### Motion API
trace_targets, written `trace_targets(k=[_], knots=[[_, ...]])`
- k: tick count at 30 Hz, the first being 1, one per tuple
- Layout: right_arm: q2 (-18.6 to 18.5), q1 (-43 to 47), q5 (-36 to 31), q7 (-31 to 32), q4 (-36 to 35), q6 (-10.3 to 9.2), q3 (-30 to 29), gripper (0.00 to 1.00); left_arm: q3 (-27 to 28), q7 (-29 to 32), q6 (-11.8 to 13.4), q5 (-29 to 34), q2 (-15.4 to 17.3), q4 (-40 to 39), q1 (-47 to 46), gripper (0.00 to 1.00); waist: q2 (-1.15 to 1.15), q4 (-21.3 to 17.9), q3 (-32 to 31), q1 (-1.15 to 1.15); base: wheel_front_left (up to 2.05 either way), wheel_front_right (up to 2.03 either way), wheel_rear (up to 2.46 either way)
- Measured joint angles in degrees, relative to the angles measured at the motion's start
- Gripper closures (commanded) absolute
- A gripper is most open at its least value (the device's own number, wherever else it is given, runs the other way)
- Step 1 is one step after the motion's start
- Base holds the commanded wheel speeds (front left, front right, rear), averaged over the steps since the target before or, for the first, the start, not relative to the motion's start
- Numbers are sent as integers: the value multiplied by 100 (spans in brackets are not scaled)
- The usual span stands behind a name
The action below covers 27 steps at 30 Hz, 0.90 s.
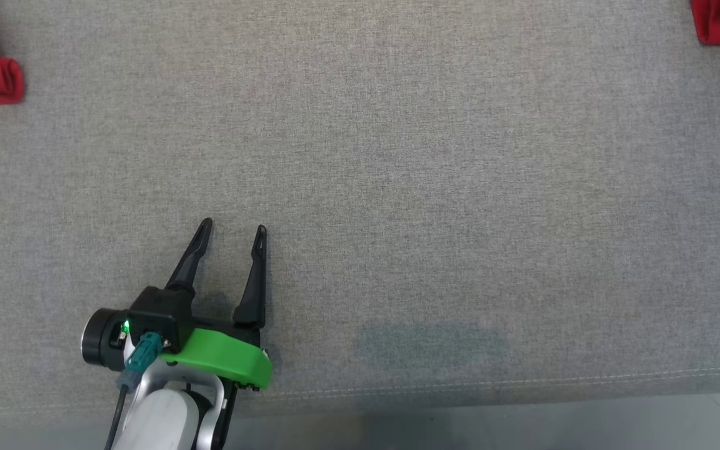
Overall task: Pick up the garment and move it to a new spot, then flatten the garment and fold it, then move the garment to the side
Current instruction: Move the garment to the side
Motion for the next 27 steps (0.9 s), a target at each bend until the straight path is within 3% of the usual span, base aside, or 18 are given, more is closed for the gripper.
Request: trace_targets(k=[15,27], knots=[[230,470,109,-146,553,-87,-132,0,29,-1,0,34,52,90,1,0,0,-200,-191,0,0,0,0],[383,458,223,-842,275,-55,-218,0,42,-9,0,34,90,199,3,0,0,-421,-491,0,0,0,0]])
